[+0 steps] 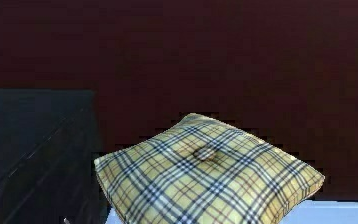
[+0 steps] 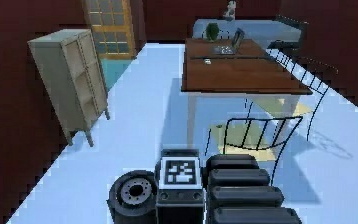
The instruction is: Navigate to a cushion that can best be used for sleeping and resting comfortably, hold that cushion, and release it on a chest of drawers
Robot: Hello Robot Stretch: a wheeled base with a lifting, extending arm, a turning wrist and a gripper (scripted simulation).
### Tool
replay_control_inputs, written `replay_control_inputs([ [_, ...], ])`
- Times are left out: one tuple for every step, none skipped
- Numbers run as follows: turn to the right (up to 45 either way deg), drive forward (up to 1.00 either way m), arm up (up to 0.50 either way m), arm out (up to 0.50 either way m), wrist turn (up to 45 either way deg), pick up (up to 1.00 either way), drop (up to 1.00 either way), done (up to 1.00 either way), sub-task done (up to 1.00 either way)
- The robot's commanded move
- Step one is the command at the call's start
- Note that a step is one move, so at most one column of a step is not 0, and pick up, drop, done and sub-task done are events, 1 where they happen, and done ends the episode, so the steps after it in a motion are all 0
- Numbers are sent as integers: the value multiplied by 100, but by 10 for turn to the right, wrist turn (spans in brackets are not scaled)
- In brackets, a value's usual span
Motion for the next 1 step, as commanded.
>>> replay_control_inputs([
  [-300,0,0,0,0,0,0,0,0],
])
